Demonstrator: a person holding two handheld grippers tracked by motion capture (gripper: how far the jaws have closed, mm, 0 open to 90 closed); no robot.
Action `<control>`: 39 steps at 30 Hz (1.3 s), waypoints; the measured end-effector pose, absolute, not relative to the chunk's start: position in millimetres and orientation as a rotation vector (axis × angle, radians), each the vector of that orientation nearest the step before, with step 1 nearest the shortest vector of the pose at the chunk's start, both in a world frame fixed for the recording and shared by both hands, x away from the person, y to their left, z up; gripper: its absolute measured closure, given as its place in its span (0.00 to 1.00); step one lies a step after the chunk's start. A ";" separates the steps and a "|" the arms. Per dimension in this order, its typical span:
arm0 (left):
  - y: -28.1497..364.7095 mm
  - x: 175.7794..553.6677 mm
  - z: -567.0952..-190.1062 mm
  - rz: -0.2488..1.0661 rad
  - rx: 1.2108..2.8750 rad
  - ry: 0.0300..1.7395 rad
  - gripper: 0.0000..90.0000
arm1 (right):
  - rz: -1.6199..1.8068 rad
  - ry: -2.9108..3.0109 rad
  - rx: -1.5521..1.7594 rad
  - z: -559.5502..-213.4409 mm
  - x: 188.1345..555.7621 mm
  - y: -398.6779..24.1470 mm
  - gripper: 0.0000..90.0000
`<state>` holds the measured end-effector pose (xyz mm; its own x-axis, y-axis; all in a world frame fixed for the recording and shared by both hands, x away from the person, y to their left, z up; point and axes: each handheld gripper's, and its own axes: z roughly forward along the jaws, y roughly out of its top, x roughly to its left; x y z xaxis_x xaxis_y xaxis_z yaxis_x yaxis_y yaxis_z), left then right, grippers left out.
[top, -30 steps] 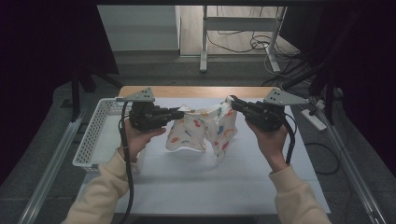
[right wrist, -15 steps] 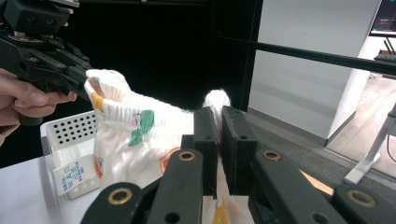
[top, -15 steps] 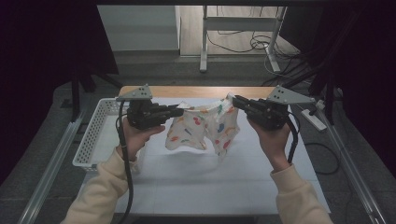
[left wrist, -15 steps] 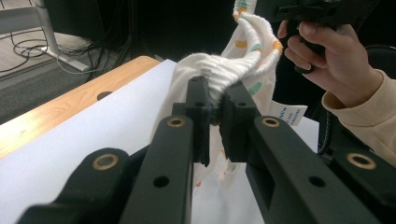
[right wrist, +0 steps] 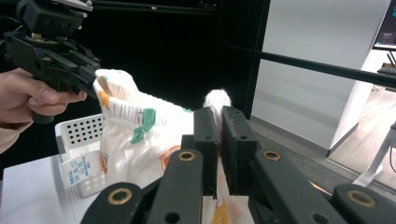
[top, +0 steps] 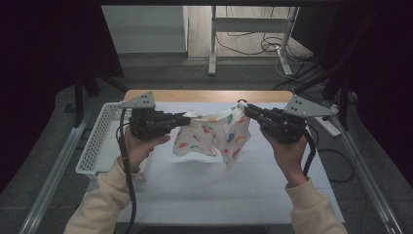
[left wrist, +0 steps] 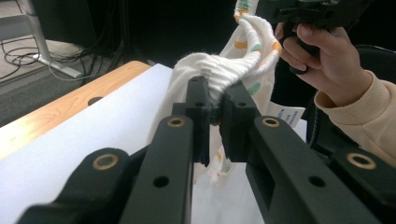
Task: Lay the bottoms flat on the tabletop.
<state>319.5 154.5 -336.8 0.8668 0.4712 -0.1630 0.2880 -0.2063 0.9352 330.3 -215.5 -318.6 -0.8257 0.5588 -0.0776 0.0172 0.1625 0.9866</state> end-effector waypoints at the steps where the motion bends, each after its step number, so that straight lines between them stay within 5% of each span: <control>1: 154.2 319.3 -336.7 0.185 1.807 0.574 0.92 | 1.705 2.020 0.542 -318.4 328.9 -215.8 0.94; 25: 156.7 286.2 -341.7 0.150 1.807 0.523 0.92 | 1.701 2.005 0.458 -318.6 286.4 -222.3 0.94; 39: 133.9 346.2 -384.6 0.148 1.867 0.683 0.92 | 1.584 2.060 0.692 -369.2 349.8 -220.9 0.94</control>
